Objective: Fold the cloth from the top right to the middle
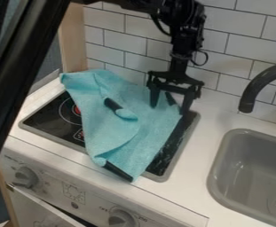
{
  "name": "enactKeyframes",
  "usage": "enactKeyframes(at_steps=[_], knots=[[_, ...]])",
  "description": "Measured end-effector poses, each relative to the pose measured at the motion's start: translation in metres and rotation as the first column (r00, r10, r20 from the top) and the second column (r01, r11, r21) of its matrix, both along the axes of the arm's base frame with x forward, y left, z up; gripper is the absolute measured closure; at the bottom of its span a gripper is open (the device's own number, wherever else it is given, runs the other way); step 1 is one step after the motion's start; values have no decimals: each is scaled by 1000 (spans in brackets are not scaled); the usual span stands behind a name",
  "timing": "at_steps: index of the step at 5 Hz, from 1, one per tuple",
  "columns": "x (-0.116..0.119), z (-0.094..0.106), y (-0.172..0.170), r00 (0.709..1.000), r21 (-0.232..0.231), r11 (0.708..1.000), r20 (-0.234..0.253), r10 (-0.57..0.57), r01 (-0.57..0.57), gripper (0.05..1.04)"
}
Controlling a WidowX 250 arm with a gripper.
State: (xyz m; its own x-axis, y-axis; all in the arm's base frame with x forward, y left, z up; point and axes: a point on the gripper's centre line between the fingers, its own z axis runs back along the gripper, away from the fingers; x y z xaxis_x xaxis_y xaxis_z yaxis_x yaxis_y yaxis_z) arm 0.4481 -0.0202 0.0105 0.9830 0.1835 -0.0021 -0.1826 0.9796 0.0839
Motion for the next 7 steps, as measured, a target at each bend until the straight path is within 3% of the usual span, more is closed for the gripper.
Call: enactKeyframes(at_steps=[2, 3, 4, 5, 7], knots=[[-3, -5, -9, 999, 11, 999, 18, -45, 45, 727], [-4, -6, -12, 998, 13, 998, 17, -54, 54, 901], [-5, -5, -12, 998, 9, 998, 10, -56, 56, 1000], [-6, -3, -12, 998, 14, 998, 6, -55, 55, 1031], [-17, 26, -3, 998, -17, 999, 55, -35, 36, 1033]])
